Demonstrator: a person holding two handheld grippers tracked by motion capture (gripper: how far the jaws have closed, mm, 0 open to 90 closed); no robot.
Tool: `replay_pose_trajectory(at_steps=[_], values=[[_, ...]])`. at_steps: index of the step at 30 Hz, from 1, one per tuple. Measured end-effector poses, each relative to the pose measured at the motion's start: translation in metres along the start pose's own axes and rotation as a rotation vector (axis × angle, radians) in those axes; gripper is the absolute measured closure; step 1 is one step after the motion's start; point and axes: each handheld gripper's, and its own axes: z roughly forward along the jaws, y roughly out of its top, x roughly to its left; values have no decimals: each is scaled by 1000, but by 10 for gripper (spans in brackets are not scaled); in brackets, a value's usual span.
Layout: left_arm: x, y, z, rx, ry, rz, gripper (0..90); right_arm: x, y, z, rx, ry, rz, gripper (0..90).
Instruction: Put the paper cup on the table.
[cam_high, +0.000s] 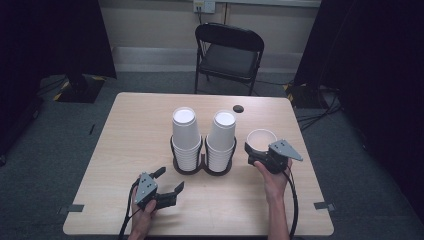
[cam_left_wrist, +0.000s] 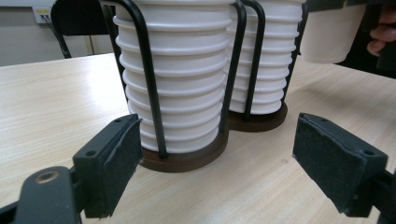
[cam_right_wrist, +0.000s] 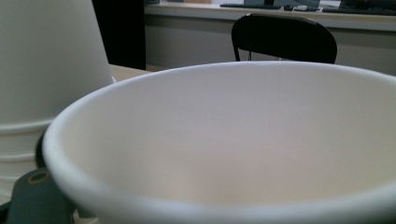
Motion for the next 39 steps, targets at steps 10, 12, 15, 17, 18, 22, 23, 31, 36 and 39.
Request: replay_pose_trajectory(at_steps=[10, 12, 15, 17, 18, 22, 23, 31, 36, 39], values=[[0, -1, -1, -16, 2, -6, 157, -6, -8, 33, 31, 22, 60, 123], [1, -1, -1, -14, 0, -7, 157, -10, -13, 38, 37, 16, 86, 122], [1, -1, -2, -20, 0, -22, 157, -11, -18, 44, 42, 15, 85, 122], [1, -1, -1, -14, -2, -24, 157, -13, -22, 49, 56, 15, 88, 122], [1, 0, -1, -11, 0, -24, 158, -14, -25, 51, 61, 14, 96, 122], [1, -1, -1, -13, -5, -23, 159, -12, -30, 59, 61, 17, 116, 122], [1, -1, -1, -16, -7, -23, 159, -11, -31, 61, 71, 17, 107, 120], [3, -1, -1, -20, -3, -27, 160, -10, -32, 60, 96, 19, 101, 112], [1, -1, -2, -35, 4, -24, 162, -11, -36, 58, 161, -7, 72, 128], [1, -1, -2, -31, 0, -16, 162, -10, -39, 60, 205, -14, 89, 131]])
